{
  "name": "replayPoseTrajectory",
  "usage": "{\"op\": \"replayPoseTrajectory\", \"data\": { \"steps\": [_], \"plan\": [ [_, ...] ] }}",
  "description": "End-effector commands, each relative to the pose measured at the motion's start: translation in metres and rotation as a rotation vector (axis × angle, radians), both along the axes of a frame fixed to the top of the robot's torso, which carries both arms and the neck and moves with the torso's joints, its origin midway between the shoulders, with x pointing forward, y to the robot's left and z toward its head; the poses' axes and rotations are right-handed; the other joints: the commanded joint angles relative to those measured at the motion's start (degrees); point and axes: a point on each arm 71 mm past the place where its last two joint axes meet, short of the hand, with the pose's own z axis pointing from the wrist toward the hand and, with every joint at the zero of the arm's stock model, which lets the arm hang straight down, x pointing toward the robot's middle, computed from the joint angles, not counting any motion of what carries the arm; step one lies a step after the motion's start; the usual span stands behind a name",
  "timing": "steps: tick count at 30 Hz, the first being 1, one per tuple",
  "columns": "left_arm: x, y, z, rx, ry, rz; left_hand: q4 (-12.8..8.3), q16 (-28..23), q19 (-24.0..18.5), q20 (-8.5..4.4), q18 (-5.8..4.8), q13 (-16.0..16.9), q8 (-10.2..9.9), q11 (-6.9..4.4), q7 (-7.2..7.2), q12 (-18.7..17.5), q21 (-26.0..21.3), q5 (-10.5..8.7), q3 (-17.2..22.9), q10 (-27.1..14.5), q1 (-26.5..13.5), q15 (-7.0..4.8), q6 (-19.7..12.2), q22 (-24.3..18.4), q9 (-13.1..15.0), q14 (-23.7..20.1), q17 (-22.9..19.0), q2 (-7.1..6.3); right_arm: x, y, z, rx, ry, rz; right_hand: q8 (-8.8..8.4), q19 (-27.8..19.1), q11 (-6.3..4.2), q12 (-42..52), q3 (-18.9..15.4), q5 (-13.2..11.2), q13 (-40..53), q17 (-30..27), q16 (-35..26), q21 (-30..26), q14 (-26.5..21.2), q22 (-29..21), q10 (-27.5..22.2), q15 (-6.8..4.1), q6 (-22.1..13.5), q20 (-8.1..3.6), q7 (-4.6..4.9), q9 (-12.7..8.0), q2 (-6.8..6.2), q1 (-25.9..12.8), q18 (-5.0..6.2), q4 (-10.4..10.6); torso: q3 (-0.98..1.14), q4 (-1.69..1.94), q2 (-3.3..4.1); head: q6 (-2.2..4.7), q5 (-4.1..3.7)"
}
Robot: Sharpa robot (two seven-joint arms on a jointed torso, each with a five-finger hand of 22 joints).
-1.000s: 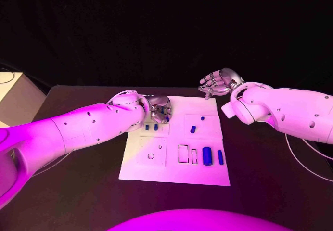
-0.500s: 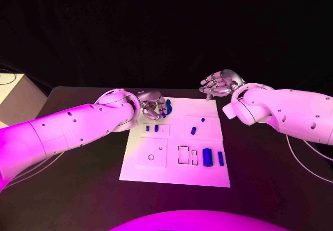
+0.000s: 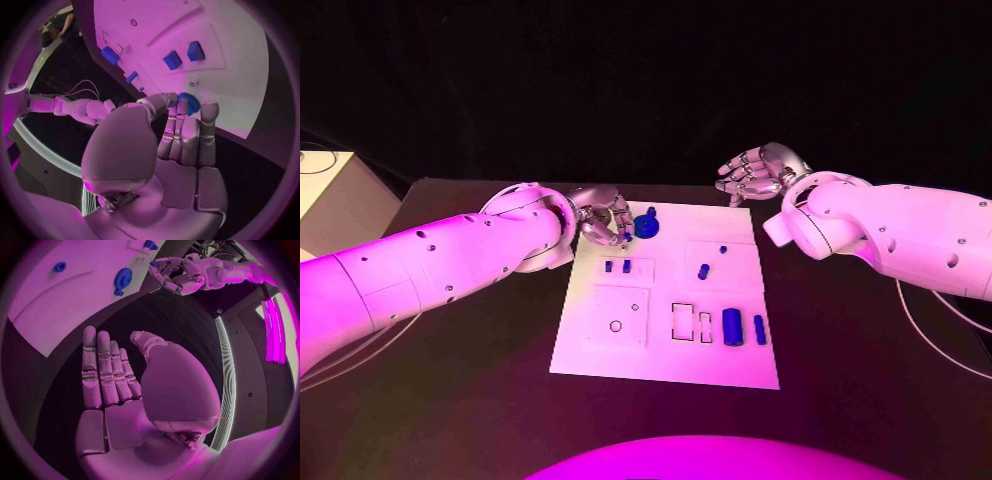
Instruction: Assemble the parts on the task board
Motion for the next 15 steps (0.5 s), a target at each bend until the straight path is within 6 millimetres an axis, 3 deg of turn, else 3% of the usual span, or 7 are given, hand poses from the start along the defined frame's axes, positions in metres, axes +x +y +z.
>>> {"op": "replayPoseTrajectory", "data": {
  "steps": [1, 7, 15],
  "plan": [
    [0.0017, -0.0003, -0.0022, 0.008, 0.018, -0.004, 0.0, 0.2, 0.2, 0.06, -0.46, -0.1, -0.3, -0.11, -0.13, -0.3, 0.2, -0.34, -0.4, 0.5, -0.4, 0.09, 0.4, -0.1, 0.1, 0.2, -0.2, 0.02, -0.0004, 0.0012, 0.0004, -0.002, -0.009, 0.015, 0.14, -0.1, -0.02, -0.2, 0.3, 0.3, -0.1, -0.1, -0.3, -0.3, 0.0, -0.1, 0.2, 0.24, 0.3, 0.08, 1.44, -0.1, 0.12, -0.4, 0.45, 0.1, 0.00, -0.07, 0.10, 0.03, 0.19],
    [0.0056, 0.0015, -0.0061, 0.021, 0.014, 0.009, 0.0, 0.2, 0.2, 0.06, -0.45, -0.1, -0.4, -0.12, -0.15, -0.4, 0.2, -0.34, -0.4, 0.5, -0.5, 0.08, 0.4, -0.2, 0.1, 0.2, -0.2, 0.02, -0.0005, 0.0014, 0.0003, -0.001, -0.008, 0.016, 0.14, -0.1, -0.02, -0.2, 0.3, 0.3, -0.1, -0.1, -0.3, -0.3, 0.0, -0.1, 0.2, 0.24, 0.3, 0.08, 1.44, -0.1, 0.12, -0.4, 0.45, 0.1, 0.10, -0.23, 0.18, -0.14, 0.26],
    [0.0077, 0.0021, -0.0095, 0.045, 0.016, 0.013, 0.0, 0.2, 0.3, 0.05, -0.47, -0.1, -0.4, -0.15, -0.19, -0.5, 0.2, -0.32, -0.4, 0.6, -0.5, 0.06, 0.5, -0.1, 0.2, 0.1, -0.4, 0.08, -0.0005, 0.0010, 0.0002, -0.002, -0.008, 0.015, 0.14, -0.1, -0.02, -0.2, 0.3, 0.3, -0.1, -0.1, -0.3, -0.3, 0.0, -0.1, 0.2, 0.24, 0.3, 0.08, 1.44, -0.1, 0.12, -0.4, 0.45, 0.1, 0.11, -0.04, 0.10, -0.36, 0.22]
  ]
}}
